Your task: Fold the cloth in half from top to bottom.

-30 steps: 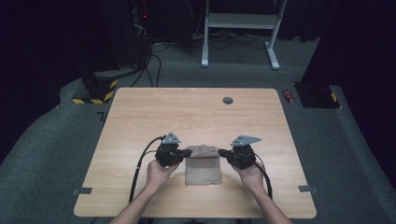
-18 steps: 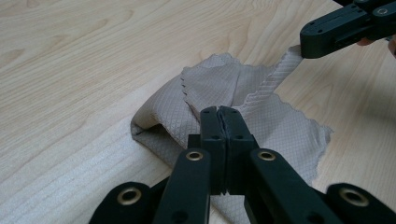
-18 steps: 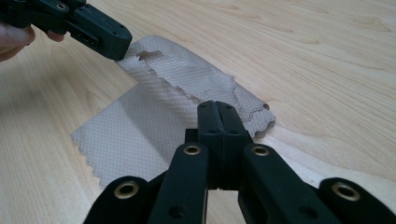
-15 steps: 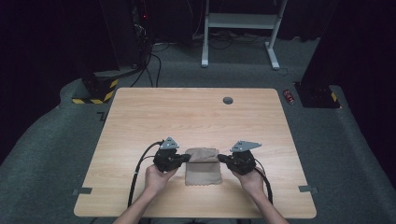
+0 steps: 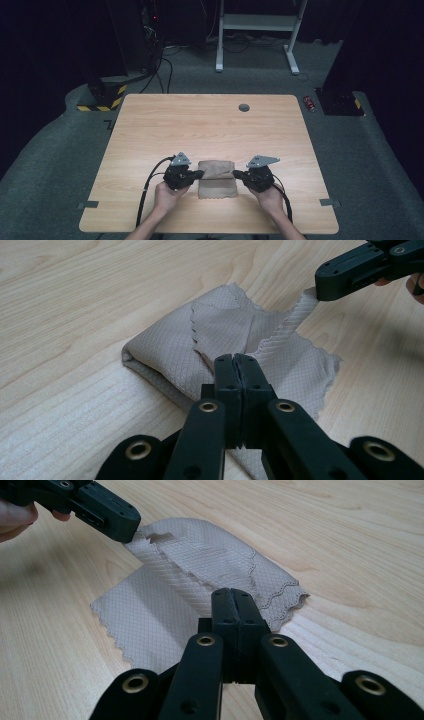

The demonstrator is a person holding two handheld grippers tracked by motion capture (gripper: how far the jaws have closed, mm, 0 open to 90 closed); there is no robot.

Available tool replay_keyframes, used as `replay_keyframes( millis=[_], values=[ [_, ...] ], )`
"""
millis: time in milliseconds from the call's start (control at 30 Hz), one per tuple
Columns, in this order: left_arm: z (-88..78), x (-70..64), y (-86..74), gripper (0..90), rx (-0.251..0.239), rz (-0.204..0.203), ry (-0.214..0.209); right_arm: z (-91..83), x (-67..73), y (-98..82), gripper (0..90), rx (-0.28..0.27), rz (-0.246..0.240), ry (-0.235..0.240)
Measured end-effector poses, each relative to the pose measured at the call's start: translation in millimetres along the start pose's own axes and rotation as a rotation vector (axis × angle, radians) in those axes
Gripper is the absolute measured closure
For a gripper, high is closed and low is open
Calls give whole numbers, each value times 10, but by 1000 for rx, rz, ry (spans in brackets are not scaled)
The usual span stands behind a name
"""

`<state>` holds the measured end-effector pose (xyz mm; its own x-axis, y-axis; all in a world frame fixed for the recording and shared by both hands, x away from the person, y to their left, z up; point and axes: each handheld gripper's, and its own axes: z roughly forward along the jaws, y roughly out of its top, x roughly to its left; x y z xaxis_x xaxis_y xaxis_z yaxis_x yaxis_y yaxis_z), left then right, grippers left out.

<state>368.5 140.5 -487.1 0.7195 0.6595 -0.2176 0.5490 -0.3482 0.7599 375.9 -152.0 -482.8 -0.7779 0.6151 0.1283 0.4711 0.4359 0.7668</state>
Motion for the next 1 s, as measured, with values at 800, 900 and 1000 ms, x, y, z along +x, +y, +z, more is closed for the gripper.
replay_keyframes(
  millis=[800, 900, 1000],
  values=[
    [86, -166, -249, 885, 51, 32, 0, 59, 112, -298, 899, 70, -9, 20],
    [103, -176, -285, 885, 55, 26, -8, 75, 145, -351, 897, 89, -18, 16],
    [114, -191, -311, 883, 61, 28, -7, 89, 150, -385, 894, 98, -14, 18]
  ],
)
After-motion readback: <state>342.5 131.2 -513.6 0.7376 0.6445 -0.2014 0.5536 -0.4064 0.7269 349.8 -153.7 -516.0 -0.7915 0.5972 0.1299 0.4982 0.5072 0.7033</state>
